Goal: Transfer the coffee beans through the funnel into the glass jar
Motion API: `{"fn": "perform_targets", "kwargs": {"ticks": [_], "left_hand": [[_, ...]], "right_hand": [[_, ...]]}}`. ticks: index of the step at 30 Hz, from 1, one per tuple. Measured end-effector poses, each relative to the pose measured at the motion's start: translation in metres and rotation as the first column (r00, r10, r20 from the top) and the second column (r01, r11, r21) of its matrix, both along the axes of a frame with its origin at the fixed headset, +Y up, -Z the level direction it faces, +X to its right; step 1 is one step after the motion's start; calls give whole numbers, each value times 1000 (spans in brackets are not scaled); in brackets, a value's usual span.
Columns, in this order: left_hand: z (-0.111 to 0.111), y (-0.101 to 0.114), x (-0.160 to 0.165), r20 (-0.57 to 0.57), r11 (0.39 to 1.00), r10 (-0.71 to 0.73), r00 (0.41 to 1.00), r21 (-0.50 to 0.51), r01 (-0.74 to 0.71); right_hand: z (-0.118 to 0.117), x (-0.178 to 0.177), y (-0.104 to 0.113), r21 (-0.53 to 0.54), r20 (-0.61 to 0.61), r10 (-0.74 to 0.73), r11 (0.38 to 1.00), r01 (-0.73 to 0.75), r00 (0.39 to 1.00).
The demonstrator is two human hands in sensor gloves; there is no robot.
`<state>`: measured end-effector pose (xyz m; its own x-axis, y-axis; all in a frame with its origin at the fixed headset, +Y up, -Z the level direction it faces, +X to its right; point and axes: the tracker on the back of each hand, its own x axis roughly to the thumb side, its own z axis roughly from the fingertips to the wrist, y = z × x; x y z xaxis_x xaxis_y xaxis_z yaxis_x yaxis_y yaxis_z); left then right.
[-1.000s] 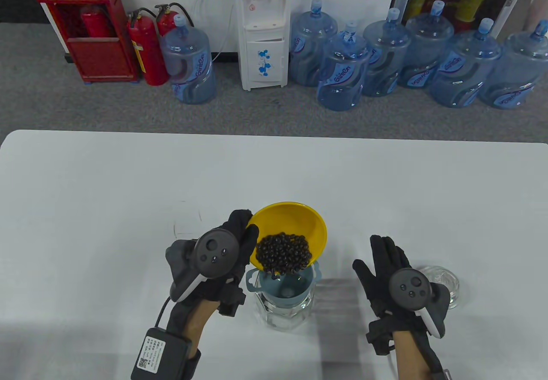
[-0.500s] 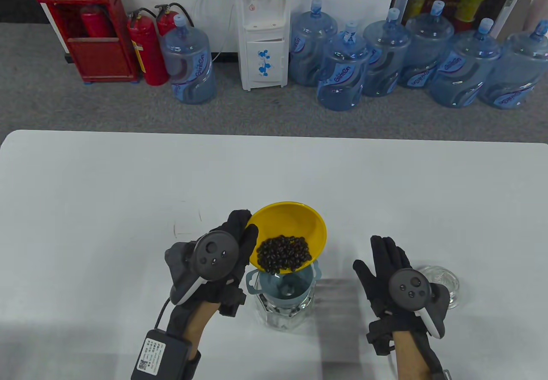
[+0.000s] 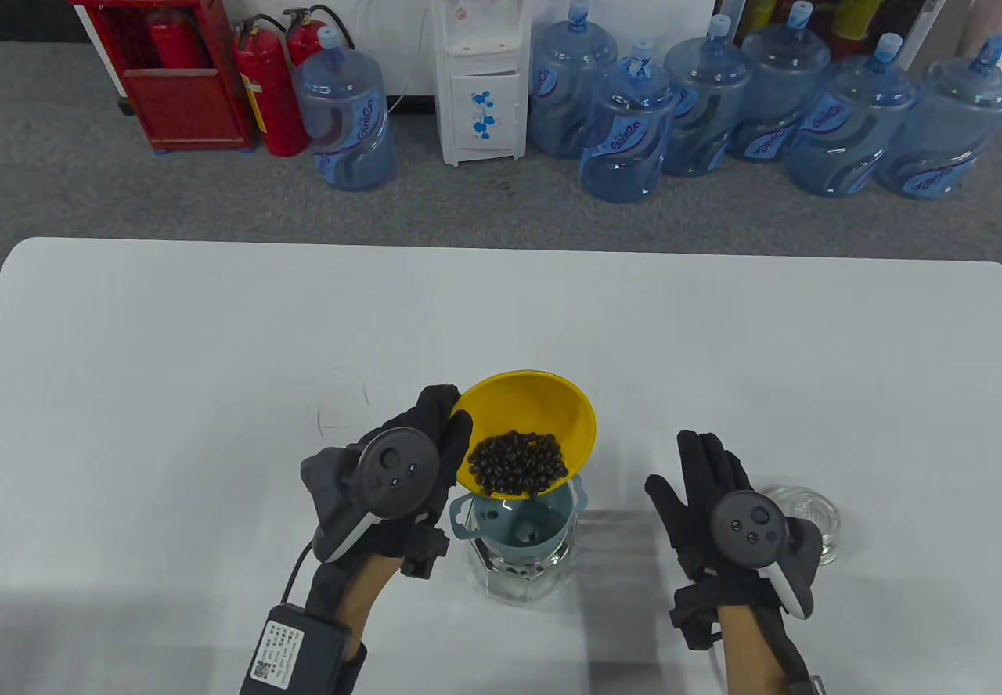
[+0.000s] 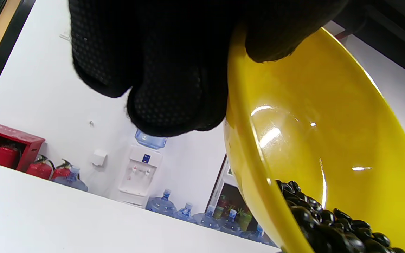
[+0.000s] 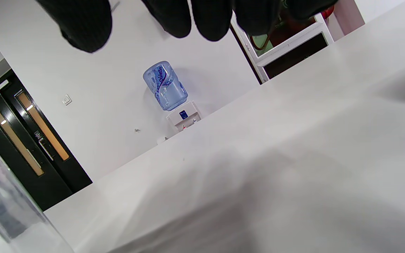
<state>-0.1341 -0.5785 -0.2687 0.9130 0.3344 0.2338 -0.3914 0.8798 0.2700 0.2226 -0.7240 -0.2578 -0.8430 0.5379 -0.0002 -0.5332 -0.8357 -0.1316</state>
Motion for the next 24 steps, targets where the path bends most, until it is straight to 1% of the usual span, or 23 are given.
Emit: {"fn": "perform_targets", "kwargs": {"ticks": [13,19,24], "left_hand": [[9,4,7,-23,996,-69,997,60,70],[10,3,8,-19,995,-70,997,71,71],[14,5,10,-26,990,-90,996,103,92]], "right_hand": [[0,0,0,1,0,-2,1000,2,1000],[0,0,0,2,0,0,1000,0,1000],[0,0,0,1,0,-2,1000,2,1000]]}}
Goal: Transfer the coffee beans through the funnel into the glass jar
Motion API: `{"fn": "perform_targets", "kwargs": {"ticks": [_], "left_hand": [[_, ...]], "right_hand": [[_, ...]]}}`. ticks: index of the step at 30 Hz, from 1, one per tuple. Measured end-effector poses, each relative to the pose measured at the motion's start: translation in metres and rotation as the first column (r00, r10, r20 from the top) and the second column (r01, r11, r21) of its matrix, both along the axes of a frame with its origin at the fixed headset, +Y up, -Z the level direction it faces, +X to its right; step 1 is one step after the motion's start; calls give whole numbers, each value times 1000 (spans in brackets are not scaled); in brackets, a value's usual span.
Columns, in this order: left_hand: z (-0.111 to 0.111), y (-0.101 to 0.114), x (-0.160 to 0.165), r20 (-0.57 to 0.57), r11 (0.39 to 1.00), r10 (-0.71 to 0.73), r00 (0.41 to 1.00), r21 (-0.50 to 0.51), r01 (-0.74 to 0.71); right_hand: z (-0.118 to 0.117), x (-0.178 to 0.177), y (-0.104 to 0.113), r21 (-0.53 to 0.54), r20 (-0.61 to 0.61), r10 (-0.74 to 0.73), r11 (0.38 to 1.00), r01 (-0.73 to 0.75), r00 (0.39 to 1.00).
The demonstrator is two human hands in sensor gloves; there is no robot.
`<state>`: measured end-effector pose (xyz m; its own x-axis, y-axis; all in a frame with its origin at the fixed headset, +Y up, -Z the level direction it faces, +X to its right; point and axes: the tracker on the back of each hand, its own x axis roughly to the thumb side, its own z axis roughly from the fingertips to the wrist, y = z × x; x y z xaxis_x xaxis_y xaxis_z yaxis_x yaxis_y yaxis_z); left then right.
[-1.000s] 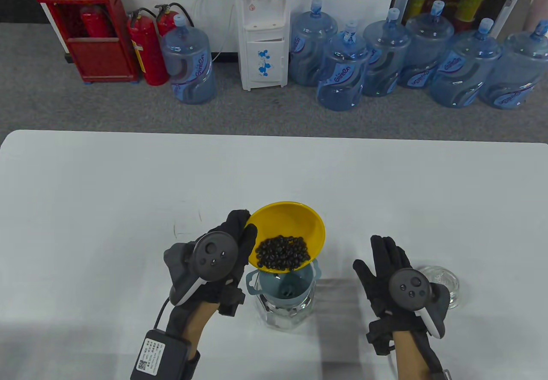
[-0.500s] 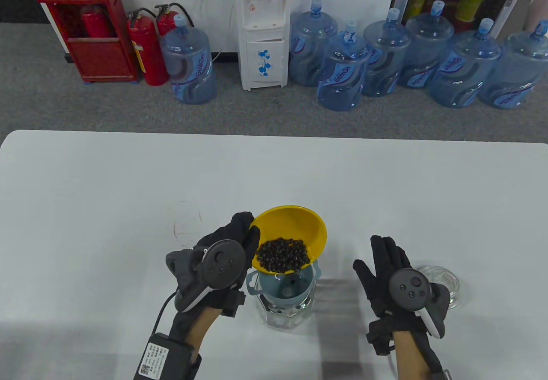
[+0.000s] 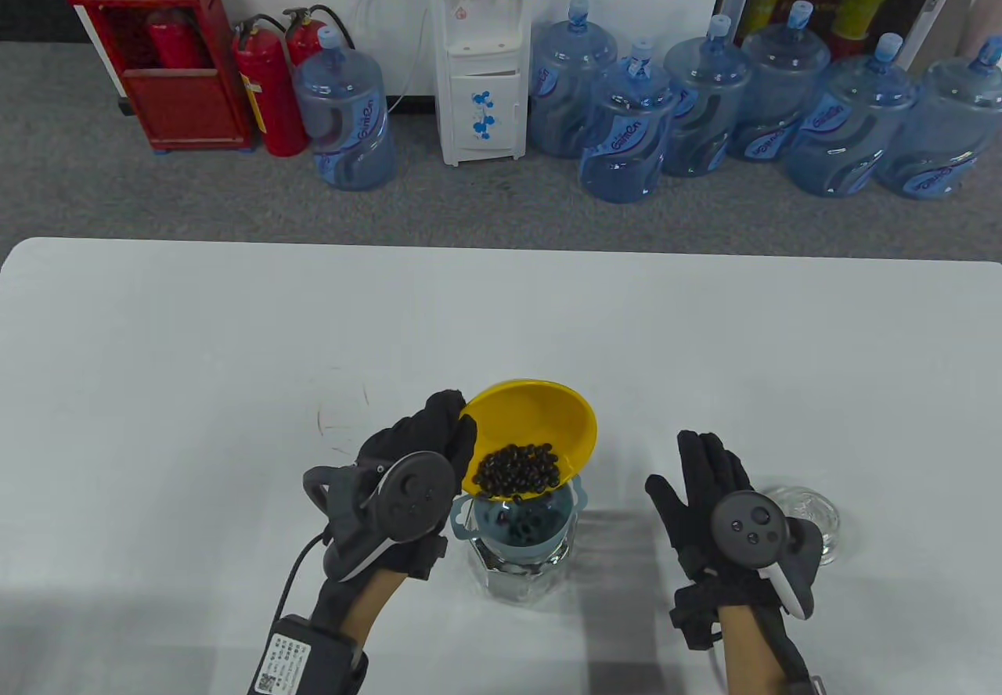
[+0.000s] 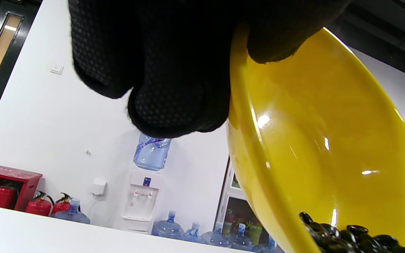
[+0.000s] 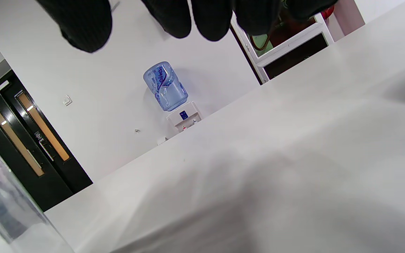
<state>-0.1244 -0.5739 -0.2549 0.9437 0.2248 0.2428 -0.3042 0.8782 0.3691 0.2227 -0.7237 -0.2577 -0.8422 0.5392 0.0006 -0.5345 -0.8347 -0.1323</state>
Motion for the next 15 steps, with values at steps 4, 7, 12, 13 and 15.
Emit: {"fn": "perform_targets", "kwargs": {"ticks": [4,7,12,13,15], "left_hand": [[4,1,3,-5,999,-22,1000,33,22],[6,2,4,-10,998,-37,999,54,38],[11,3,6,-10,993,-60,998,97,60],[13,3,6,-10,992,-65,998,107,66],[16,4,9,-15,987,-89,996,131,90]], "right_hand": [[0,0,0,1,0,-1,1000,1,1000],[0,0,0,2,0,-1,1000,1,1000],[0,0,0,0,-1,0,1000,0,1000],[0,0,0,1,-1,0,1000,0,1000],[0,0,0,1,-2,0,1000,0,1000]]}}
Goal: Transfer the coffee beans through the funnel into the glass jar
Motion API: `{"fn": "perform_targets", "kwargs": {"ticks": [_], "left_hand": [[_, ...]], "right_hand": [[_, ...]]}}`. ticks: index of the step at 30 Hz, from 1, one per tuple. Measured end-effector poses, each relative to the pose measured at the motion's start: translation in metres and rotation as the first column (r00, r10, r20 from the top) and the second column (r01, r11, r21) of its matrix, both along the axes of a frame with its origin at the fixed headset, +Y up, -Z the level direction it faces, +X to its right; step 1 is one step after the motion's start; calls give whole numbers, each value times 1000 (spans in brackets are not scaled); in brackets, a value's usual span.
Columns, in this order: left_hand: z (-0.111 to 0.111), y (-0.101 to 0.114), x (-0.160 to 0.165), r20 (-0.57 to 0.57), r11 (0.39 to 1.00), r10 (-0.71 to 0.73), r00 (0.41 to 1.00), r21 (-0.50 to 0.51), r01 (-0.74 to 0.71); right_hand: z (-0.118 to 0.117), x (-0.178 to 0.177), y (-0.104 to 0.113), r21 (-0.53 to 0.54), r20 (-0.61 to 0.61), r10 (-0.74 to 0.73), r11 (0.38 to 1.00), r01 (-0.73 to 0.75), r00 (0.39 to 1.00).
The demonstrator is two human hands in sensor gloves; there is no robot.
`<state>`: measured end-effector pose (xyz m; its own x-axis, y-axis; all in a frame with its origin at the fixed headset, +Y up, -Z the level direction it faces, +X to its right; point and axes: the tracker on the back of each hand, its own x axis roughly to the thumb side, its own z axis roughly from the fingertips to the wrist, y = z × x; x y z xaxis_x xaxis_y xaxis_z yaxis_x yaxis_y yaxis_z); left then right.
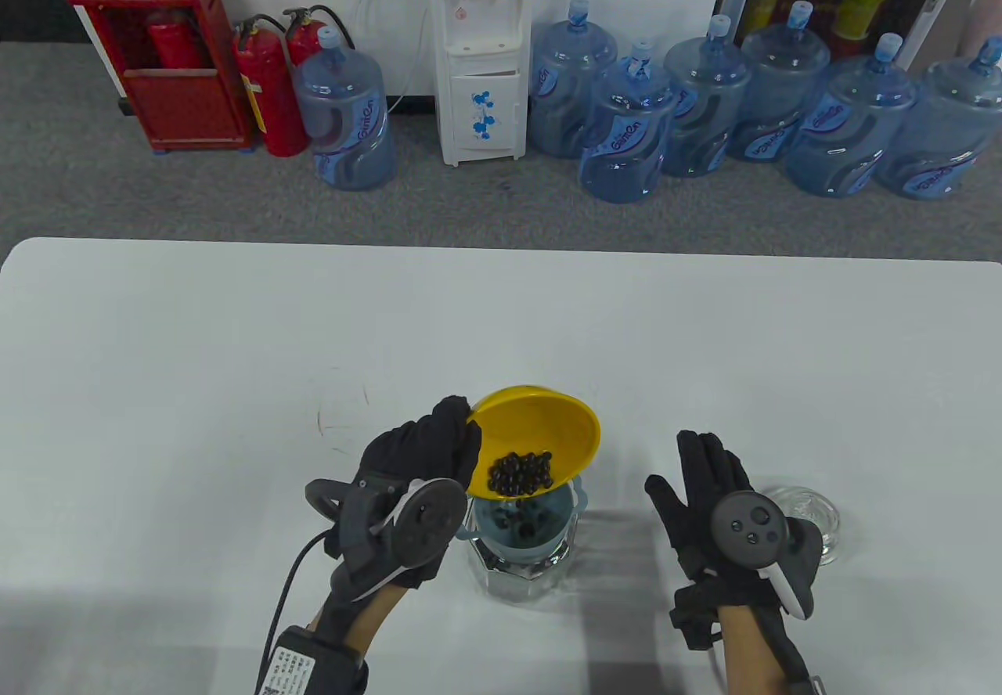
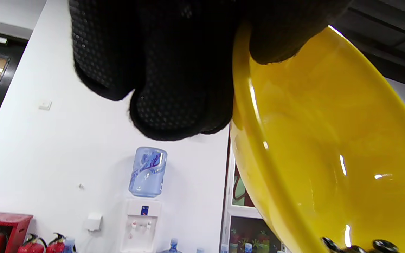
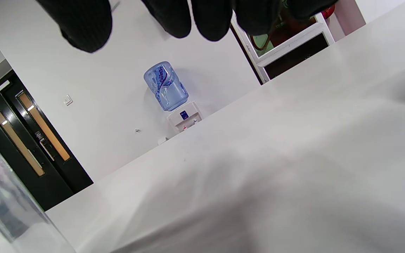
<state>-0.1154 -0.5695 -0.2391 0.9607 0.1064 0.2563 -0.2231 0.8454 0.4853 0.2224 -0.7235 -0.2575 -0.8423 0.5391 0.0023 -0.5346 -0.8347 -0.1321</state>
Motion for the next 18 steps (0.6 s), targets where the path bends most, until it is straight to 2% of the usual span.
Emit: {"fn": "perform_targets", "kwargs": {"ticks": [18], "left_hand": [[11,3,8,-7,992,-76,997,98,76]], "right_hand": [[0,0,0,-1,-1,-3,1000,3,1000]]}}
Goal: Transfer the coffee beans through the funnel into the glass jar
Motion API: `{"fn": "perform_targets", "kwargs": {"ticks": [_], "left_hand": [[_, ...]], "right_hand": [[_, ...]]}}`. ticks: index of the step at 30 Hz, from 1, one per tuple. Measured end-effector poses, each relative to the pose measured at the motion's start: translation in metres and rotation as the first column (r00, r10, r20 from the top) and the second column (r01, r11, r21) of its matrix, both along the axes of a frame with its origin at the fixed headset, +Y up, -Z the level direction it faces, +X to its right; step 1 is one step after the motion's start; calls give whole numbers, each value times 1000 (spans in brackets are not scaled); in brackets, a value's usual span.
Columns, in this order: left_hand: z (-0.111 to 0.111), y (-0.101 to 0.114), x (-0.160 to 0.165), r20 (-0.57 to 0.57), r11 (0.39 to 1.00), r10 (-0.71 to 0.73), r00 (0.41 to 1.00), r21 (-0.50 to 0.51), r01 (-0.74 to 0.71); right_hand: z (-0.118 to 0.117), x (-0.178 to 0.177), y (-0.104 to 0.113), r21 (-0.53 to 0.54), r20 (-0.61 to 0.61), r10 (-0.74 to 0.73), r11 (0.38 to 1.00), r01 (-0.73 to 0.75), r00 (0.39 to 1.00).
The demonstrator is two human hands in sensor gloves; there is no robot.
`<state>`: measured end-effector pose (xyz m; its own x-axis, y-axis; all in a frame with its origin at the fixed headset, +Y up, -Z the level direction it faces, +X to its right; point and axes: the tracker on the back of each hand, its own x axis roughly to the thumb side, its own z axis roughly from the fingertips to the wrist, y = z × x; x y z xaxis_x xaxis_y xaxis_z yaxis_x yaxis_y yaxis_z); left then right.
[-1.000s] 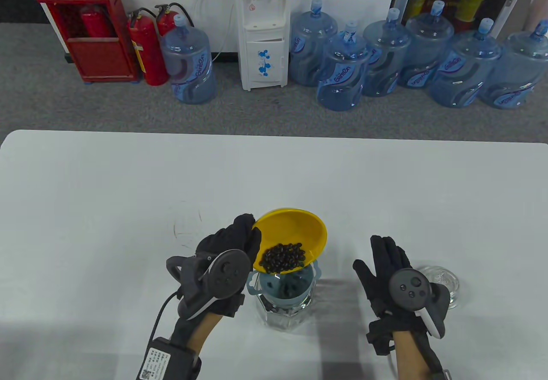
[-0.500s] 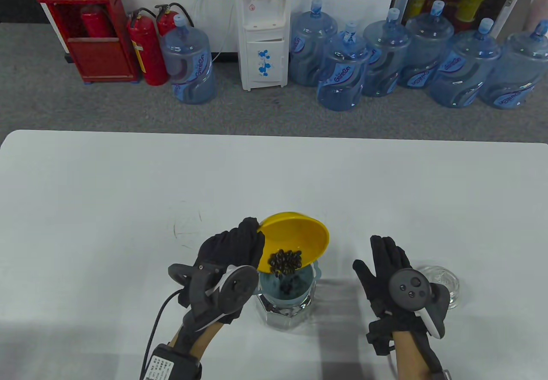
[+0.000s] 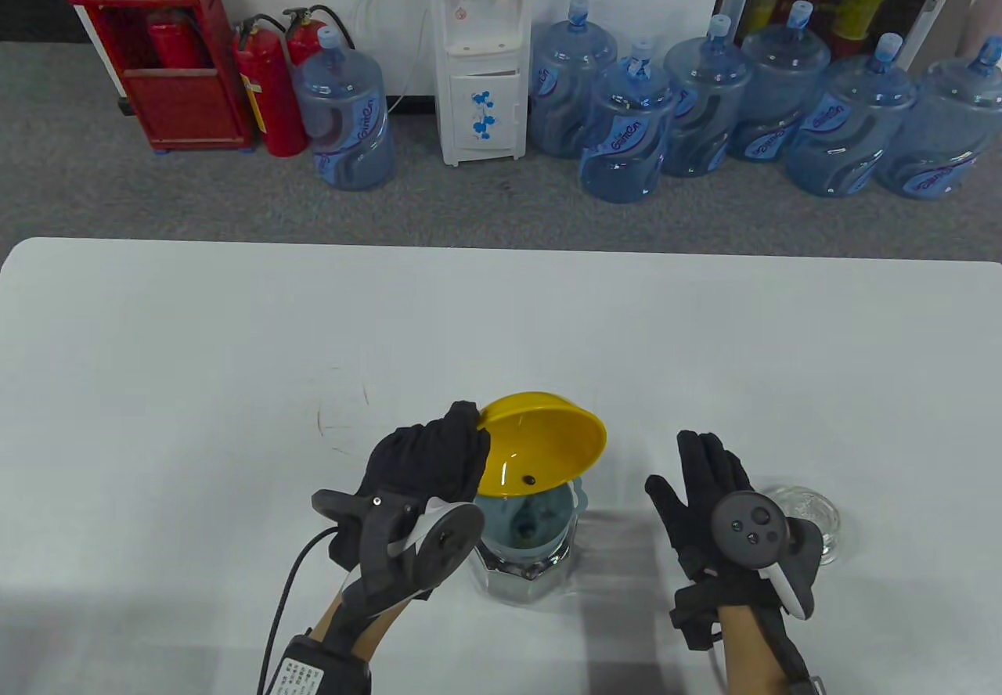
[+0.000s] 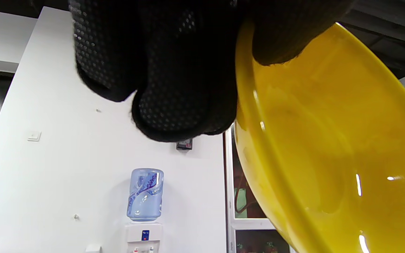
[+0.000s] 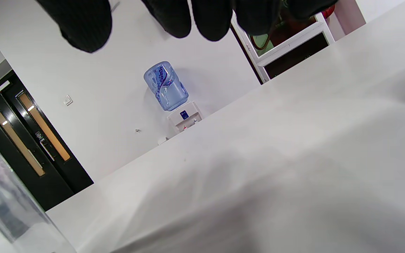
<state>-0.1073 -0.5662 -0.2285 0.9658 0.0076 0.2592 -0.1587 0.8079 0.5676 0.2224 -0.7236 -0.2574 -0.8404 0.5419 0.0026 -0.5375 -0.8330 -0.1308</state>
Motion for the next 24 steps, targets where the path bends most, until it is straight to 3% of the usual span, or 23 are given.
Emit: {"fn": "perform_targets", "kwargs": {"ticks": [13,19,24], "left_hand": [[12,-2,0,0,989,-59,998,137,58],[21,-3,6,14,951,-164,986,267,154],[21,0,3,8,962,-116,993,248,110]], "right_hand": [[0,0,0,1,2,11,1000,-11,1000],[0,0,0,1,3,13,1000,-13,1000],[0,0,0,2,3,10,1000,-10,1000]]}}
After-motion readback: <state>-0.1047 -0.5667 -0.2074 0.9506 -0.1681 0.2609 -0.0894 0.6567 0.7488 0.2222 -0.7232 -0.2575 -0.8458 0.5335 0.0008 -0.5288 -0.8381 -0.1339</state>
